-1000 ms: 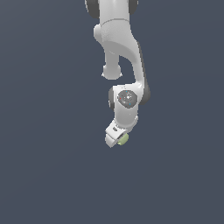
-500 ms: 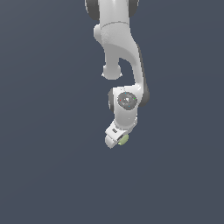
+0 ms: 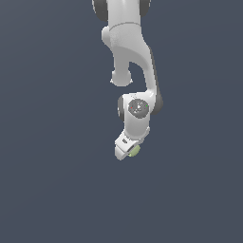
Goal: Pick up the object and move it to a goal position.
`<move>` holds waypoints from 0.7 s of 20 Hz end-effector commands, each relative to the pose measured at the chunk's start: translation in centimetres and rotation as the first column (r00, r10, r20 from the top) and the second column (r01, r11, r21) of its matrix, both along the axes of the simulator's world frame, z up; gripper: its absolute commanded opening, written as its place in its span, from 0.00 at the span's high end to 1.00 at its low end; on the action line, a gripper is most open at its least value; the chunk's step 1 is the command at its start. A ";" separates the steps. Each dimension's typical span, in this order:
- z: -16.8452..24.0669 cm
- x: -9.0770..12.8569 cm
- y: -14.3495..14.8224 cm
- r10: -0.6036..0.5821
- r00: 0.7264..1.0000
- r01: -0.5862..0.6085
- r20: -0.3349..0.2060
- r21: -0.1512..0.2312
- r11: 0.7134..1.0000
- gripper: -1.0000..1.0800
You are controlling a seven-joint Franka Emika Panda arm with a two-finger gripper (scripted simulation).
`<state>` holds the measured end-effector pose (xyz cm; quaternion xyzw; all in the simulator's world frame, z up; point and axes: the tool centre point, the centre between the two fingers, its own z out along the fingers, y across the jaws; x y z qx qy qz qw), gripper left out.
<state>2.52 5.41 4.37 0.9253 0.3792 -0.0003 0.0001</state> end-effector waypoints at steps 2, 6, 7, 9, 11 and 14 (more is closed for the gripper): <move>0.8 -0.3 0.4 0.000 1.000 0.000 0.001 0.000 1.000 1.00; 2.5 -0.9 1.1 0.001 1.000 -0.001 0.001 -0.001 1.000 1.00; 3.0 -1.1 1.3 0.001 1.000 -0.001 0.001 -0.001 1.000 1.00; 4.2 -1.5 1.9 0.001 1.000 -0.001 0.001 -0.001 1.000 1.00; 5.7 -2.0 2.5 0.001 1.000 -0.001 0.001 -0.001 1.000 1.00; 8.2 -3.0 3.6 0.001 1.000 -0.001 0.001 -0.002 1.000 1.00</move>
